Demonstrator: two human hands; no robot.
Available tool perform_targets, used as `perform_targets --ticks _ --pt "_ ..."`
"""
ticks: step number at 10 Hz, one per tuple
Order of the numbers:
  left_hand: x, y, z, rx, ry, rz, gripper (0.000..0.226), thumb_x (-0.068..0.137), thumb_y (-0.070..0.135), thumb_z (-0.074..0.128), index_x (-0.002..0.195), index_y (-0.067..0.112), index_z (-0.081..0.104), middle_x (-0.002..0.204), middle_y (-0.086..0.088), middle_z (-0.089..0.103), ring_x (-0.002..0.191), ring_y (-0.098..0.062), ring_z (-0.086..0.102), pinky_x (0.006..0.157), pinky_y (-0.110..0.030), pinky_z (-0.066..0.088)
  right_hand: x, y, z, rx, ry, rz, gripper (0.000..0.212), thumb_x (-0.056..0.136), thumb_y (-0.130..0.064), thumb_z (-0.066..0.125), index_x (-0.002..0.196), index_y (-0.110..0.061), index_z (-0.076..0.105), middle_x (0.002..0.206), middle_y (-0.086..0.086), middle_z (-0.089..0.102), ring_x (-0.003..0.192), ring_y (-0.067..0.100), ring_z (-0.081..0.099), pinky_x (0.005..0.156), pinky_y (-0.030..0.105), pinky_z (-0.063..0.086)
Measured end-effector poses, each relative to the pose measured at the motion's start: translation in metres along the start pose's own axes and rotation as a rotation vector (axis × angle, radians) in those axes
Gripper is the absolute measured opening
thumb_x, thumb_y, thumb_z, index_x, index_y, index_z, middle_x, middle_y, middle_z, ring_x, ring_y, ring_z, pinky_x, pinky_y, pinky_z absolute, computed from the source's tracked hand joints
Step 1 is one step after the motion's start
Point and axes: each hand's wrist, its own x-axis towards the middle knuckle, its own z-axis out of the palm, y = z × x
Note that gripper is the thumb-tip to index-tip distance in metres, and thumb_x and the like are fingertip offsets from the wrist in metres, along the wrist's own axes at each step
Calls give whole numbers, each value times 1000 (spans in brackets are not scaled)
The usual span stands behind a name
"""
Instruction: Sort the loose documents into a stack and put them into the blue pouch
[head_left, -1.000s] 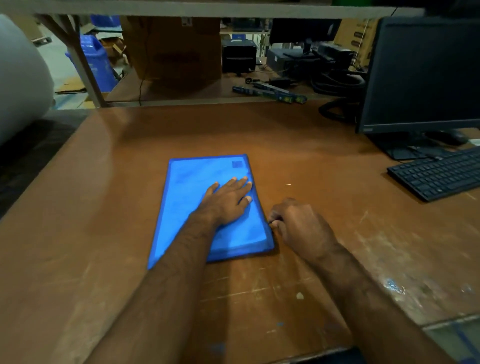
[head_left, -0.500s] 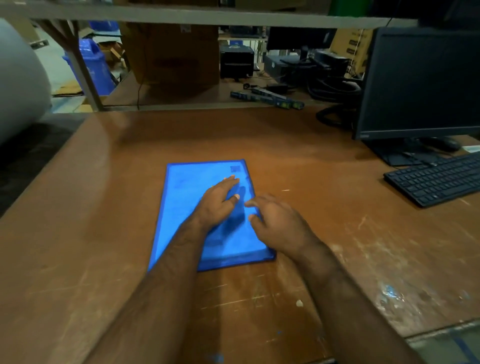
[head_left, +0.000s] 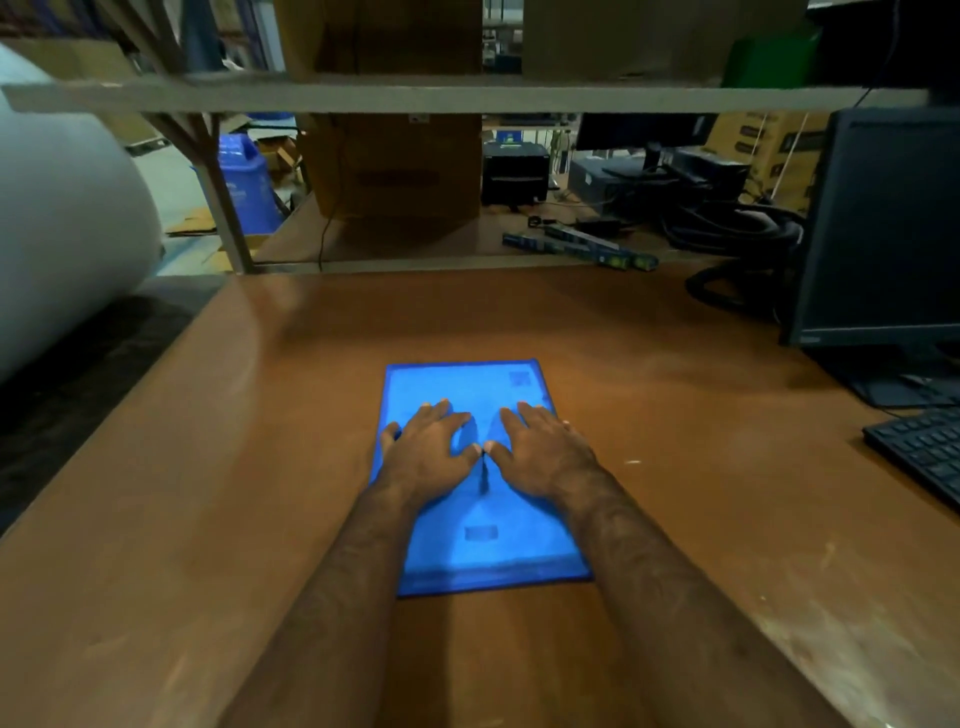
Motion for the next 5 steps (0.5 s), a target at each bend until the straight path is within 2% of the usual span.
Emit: perform_targets --ticks 1,2,3,4,5 --pt "20 -1 -2 3 -1 28 67 91 64 48 153 38 42 169 7 22 156 -12 15 123 -48 13 16 3 0 3 16 13 67 103 -56 37 159 -21 27 169 6 20 155 26 17 124 50 20" --pt "20 -1 -3 -13 31 43 63 95 58 50 153 35 42 169 7 22 156 -10 16 124 -47 10 17 6 1 10 63 16 67 103 -56 38 160 -23 27 168 6 21 156 24 16 124 49 19" --pt "9 1 -4 -74 142 98 77 83 65 34 148 27 51 165 2 34 152 -12 29 123 -45 18 9 4 2 18 158 17 65 104 -55 34 160 -23 27 168 5 23 156 21 15 123 44 18" --pt "-8 2 -6 -116 359 168 75 83 59 30 133 16 66 150 -7 55 140 -21 51 115 -48 38 -8 -5 -1 53 234 -4 69 100 -55 23 159 -19 31 167 6 28 155 21 20 122 42 21" --pt "-30 11 -2 8 540 234 53 89 41 40 120 13 73 137 -11 66 123 -26 65 105 -55 47 -31 -18 -2 111 328 -36 74 94 -53 18 156 -16 38 162 8 37 152 24 30 119 44 27"
